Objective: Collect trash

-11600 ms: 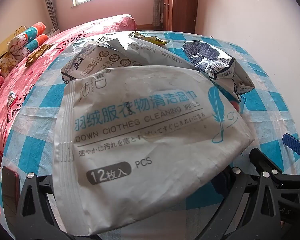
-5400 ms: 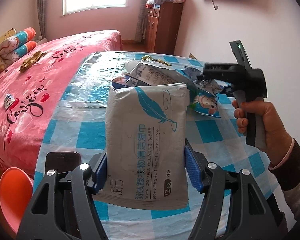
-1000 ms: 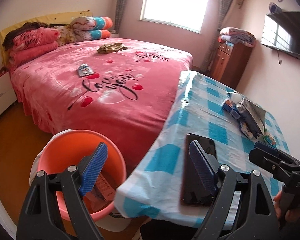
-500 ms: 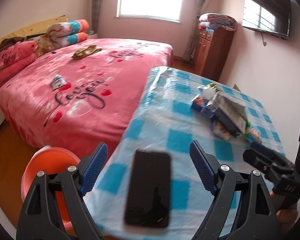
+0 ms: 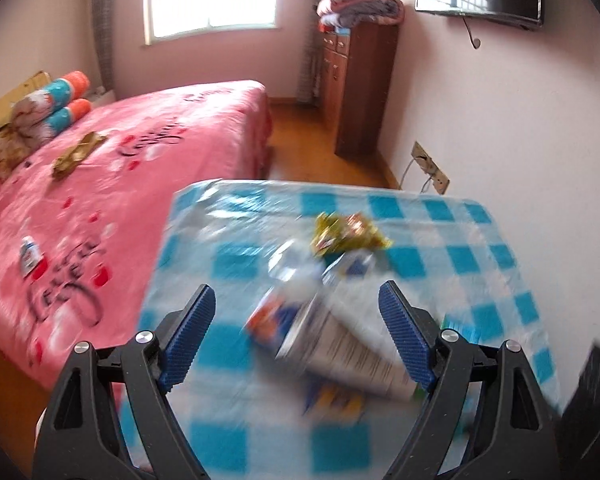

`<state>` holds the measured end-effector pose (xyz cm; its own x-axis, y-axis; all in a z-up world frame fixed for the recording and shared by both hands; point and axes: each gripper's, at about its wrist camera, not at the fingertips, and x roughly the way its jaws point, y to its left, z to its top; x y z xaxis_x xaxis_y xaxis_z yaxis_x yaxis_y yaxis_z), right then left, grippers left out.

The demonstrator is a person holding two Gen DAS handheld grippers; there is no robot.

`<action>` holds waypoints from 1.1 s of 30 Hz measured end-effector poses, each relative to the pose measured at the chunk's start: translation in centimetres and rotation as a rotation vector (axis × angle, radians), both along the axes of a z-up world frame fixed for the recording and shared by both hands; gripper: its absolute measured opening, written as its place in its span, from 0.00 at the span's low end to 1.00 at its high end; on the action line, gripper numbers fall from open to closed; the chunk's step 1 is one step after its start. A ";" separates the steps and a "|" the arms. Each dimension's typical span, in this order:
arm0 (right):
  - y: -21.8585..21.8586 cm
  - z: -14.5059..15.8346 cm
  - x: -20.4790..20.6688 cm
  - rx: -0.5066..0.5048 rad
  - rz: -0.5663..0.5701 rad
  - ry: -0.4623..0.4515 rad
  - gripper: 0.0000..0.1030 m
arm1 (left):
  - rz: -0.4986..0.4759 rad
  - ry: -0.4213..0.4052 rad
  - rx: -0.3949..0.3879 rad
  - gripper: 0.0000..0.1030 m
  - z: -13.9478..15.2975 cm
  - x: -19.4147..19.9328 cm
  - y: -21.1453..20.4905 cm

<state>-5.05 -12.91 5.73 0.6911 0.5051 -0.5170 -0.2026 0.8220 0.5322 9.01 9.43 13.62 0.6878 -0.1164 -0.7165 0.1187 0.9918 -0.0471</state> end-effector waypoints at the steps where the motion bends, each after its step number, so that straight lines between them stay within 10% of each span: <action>1: -0.3 -0.1 0.1 0.000 -0.003 -0.003 0.91 | 0.002 0.011 0.005 0.82 -0.3 1.5 -0.9; 16: -5.4 -2.2 1.8 0.052 -0.055 0.052 0.91 | 0.149 0.326 0.137 0.63 -9.2 19.6 -6.7; 24: -6.2 -2.4 2.1 0.060 -0.078 0.067 0.91 | 0.112 0.392 0.066 0.35 -10.7 19.1 -6.5; 33: -7.5 -2.3 1.8 0.049 -0.125 0.061 0.91 | 0.035 0.387 0.041 0.33 -11.1 13.4 -8.6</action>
<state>-3.22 -20.39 3.43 0.7181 0.4431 -0.5366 -0.0666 0.8113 0.5808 22.43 0.82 2.50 0.3684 -0.0638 -0.9275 0.0662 0.9969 -0.0423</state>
